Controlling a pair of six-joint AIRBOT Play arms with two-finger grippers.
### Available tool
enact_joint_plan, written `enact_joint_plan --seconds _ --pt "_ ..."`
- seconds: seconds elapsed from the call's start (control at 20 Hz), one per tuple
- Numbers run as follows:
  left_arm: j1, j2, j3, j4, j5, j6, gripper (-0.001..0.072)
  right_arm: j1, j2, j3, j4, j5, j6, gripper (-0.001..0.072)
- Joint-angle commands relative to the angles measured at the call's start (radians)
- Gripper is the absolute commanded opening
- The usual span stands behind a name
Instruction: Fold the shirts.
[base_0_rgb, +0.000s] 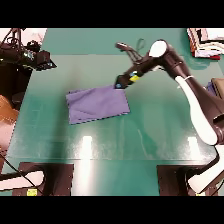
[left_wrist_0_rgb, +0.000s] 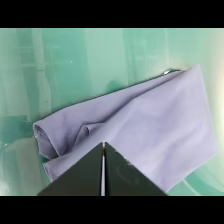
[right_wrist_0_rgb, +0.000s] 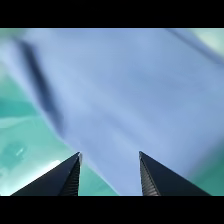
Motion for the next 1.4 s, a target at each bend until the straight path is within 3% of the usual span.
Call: enact_joint_plan --seconds 0.0,0.1,0.5,0.75,0.8,0.85,1.0,1.05,1.25,1.35 --pt "0.002 0.001 0.000 0.000 -0.008 0.000 0.0025 -0.172 0.002 -0.146 0.023 0.038 0.055 0.0430" --pt "0.002 0.001 0.000 0.000 -0.005 0.000 0.0025 -0.243 0.002 -0.268 0.119 -0.023 0.055 0.0530" --pt "0.002 -0.001 -0.002 -0.001 0.032 0.000 0.0025 -0.169 -0.004 -0.476 0.306 -0.282 -0.001 0.0533" --pt "0.002 -0.008 -0.005 -0.002 0.030 0.000 0.0026 -0.031 -0.139 -0.329 0.317 -0.205 0.010 0.0529" --pt "0.002 -0.008 -0.005 -0.003 0.030 0.000 0.0025 -0.005 -0.167 -0.286 0.317 -0.193 0.011 0.0503" --pt "0.002 -0.008 -0.005 -0.004 0.030 0.000 0.0025 0.014 -0.186 -0.251 0.317 -0.191 0.010 0.0417" --pt "0.002 -0.008 -0.005 -0.026 0.022 0.000 0.0025 0.045 -0.197 -0.158 0.307 -0.224 0.002 0.0053" --pt "-0.004 -0.008 -0.005 -0.040 0.024 0.001 0.0024 0.043 -0.197 -0.124 0.306 -0.223 -0.005 0.0018" --pt "-0.101 -0.007 -0.003 -0.034 0.008 0.037 0.0023 -0.043 -0.156 0.005 0.296 -0.210 0.030 0.0018" --pt "-0.180 -0.007 -0.003 -0.034 0.011 0.046 0.0024 -0.131 -0.113 0.071 0.198 -0.174 0.089 0.0018"
